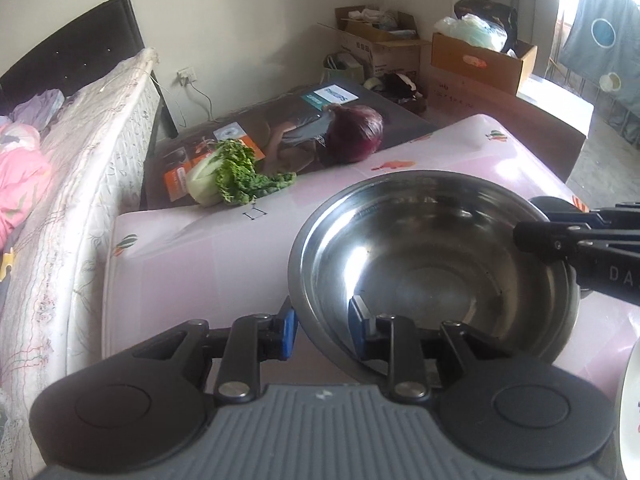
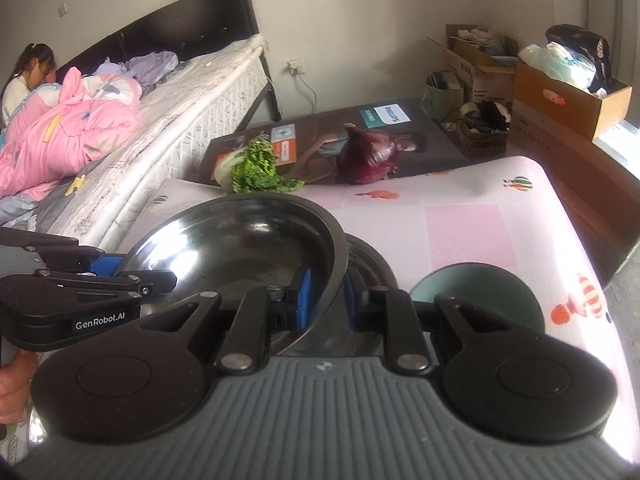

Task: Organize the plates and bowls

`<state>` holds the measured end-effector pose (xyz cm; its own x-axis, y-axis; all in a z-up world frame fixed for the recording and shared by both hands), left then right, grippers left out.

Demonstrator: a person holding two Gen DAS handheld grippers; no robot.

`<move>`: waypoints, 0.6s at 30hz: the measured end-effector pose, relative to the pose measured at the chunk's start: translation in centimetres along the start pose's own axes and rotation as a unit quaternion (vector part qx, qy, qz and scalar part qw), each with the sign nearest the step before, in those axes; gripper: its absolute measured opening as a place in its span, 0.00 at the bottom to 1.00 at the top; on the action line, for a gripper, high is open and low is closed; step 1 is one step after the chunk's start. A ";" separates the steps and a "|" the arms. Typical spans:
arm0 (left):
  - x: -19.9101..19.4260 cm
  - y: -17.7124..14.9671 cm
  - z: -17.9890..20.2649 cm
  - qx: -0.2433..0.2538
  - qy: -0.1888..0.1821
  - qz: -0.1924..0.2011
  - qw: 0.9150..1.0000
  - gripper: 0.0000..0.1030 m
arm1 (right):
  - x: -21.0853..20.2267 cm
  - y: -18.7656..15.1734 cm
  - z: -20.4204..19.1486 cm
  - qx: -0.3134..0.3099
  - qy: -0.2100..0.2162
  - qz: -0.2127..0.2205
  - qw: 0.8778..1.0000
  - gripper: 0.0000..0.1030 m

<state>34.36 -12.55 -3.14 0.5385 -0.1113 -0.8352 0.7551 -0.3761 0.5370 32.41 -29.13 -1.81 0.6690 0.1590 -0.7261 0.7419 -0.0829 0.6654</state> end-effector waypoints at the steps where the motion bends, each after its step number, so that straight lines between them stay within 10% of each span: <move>1: 0.6 -0.1 0.4 0.004 -0.001 -0.007 1.000 0.28 | 0.3 -0.3 0.6 0.003 -0.002 -0.006 1.000 0.18; 18: 2.6 -0.7 1.8 0.017 0.008 -0.026 0.999 0.32 | 4.5 -2.1 2.8 -0.003 -0.032 -0.033 0.999 0.24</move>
<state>34.59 -14.23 -5.93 0.5043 -0.0763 -0.8601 0.7692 -0.4129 0.4877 34.00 -30.96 -6.93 0.6204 0.1010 -0.7777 0.7842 -0.0683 0.6167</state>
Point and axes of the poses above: each gripper's, at about its wrist camera, not at the fingertips, and x roughly the way its jaws point, z to its right, y to its top, the point moved 7 cm from there along x, roughly the way its jaws point, and after that the axes turned 4 degrees about -z, right-handed, at the moved point
